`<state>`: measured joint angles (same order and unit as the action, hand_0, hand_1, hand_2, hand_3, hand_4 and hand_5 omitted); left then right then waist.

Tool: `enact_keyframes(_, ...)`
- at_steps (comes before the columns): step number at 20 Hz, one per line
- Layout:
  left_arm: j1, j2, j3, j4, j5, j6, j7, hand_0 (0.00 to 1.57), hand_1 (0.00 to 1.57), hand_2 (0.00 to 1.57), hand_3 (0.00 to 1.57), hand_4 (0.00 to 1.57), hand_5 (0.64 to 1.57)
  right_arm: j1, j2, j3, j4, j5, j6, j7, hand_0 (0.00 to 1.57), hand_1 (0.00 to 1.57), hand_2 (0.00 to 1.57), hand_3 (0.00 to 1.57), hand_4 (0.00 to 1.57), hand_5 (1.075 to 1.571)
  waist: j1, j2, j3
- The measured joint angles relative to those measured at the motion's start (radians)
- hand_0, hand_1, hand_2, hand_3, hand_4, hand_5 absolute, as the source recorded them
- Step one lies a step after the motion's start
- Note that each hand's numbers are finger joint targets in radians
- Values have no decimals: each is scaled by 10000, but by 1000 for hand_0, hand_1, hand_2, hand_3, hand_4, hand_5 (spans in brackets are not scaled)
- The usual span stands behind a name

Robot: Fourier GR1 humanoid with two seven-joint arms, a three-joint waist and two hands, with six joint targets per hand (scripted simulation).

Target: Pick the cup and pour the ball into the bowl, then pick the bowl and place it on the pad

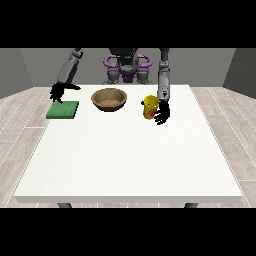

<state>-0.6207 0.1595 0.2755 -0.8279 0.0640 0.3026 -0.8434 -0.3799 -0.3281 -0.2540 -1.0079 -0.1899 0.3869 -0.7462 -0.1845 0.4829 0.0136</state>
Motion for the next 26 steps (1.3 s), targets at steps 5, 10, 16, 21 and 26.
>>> enact_keyframes(5,405,78,93,-467,-235,814,74,1386,1386,1571,1571,1226,1532,6,-343,-52,-16,-150,101,192,0,0,227,0,179,1552,-376,62,62)
enact_keyframes(10,171,63,-537,-252,-1461,2437,1143,1395,1395,1571,1571,1250,1531,-264,-349,159,516,-114,212,628,0,0,240,0,262,1552,-741,-577,-32)
enact_keyframes(16,-137,337,-2116,307,-3932,4022,3365,1439,1439,1571,1571,1210,1562,-779,-66,310,1467,12,42,1134,0,0,188,0,288,1548,-614,-1827,-77)
enact_keyframes(21,-375,441,-3579,1068,-6247,4670,5214,1413,1413,1571,1571,1142,1570,-999,17,329,2180,103,-60,1407,0,0,201,146,339,1551,-365,-2794,-84)
enact_keyframes(26,-855,66,-5079,1609,-8539,4383,7403,1400,1400,1571,1571,1054,1565,-673,-49,131,3150,144,-140,1328,0,0,252,203,378,1545,266,-3925,-88)
